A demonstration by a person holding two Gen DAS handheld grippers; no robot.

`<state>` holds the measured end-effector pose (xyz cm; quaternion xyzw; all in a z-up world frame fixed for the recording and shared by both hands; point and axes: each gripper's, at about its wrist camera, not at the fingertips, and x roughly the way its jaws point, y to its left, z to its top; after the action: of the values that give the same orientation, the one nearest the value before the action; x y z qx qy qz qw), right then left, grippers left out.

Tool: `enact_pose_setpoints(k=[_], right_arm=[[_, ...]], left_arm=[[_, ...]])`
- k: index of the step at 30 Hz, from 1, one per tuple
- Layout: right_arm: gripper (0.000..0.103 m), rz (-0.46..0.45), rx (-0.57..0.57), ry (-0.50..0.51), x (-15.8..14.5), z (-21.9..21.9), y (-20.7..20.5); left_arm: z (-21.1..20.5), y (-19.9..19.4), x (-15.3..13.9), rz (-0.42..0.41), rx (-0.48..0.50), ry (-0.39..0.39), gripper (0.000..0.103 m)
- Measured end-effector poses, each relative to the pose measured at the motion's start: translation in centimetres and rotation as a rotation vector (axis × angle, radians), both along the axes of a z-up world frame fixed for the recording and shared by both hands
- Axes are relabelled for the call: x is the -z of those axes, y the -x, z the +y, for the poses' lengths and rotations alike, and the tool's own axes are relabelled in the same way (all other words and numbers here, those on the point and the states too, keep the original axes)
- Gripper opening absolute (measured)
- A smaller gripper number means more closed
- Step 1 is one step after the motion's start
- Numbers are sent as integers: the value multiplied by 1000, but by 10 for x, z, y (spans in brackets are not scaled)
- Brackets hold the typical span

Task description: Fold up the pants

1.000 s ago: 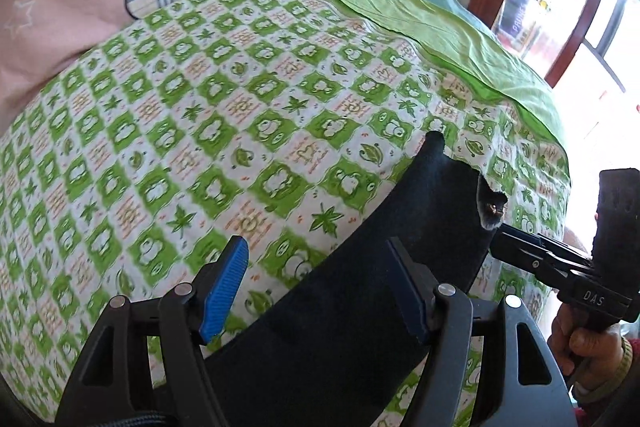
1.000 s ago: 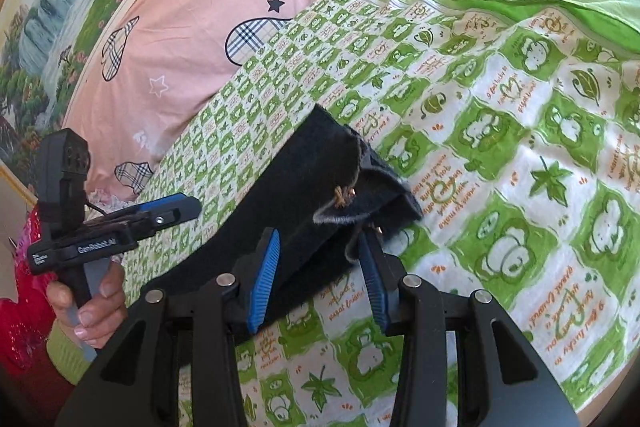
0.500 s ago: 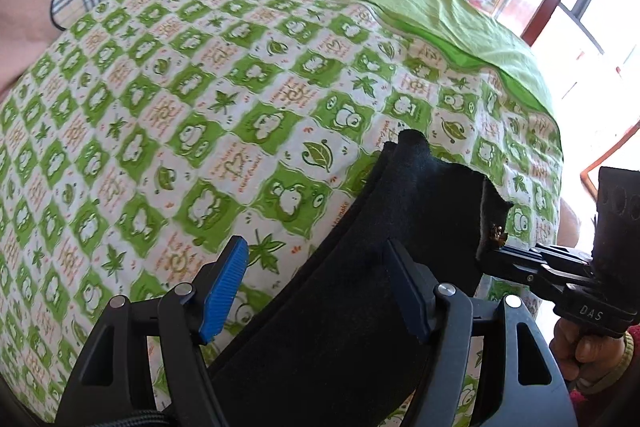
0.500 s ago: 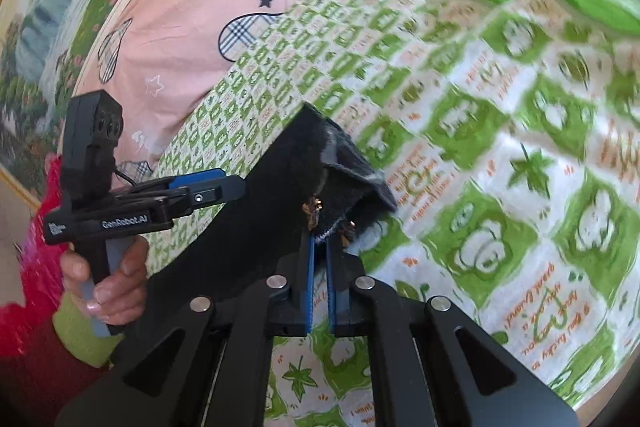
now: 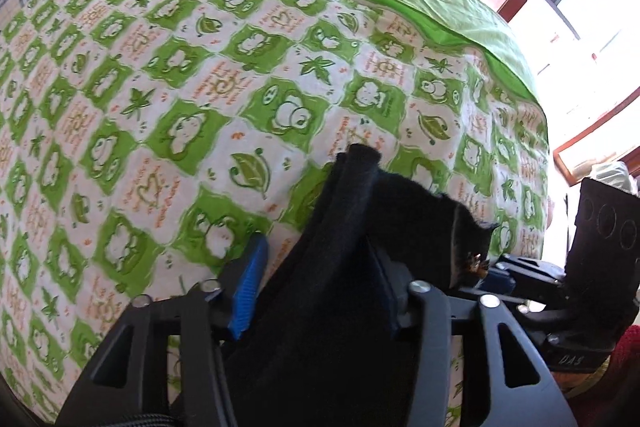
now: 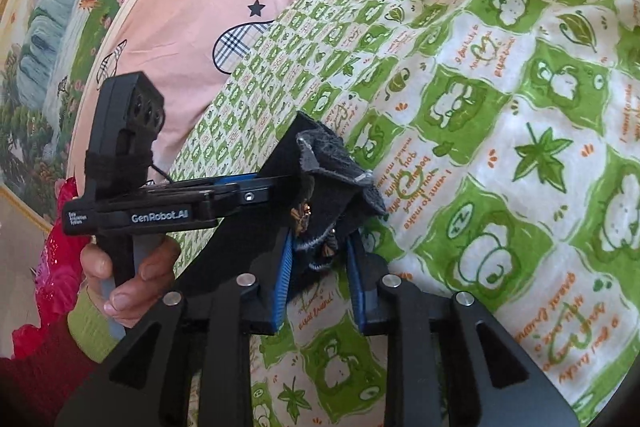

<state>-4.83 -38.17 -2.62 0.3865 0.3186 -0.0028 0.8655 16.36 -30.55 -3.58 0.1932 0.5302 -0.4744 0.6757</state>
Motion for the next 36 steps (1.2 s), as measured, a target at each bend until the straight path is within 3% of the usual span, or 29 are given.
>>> enact_pose_setpoints(k=[2,5,13,22,29,36], right_arm=[[15,-2,-17,8,-1,1,-1],[13,-18,-34,17,-5,2,1],[13,-177,-164,40,-49,25,2],[13,-313,-426,50,-87,90,-18],[13,-302,-585,42,-88,132,-44],[13,-252,-721,86,-73,173,-62]], left_arm=[[-2,4,-3,10,15,26,19],[0,13,-14,-22,21,50,11],[53,28,-67,-64,-50,186,10],[140,50,-115,-139,-178,281,9],[207,53,-114,-137,-303,301,9],[255,57,-86,-107,-434,301,9]])
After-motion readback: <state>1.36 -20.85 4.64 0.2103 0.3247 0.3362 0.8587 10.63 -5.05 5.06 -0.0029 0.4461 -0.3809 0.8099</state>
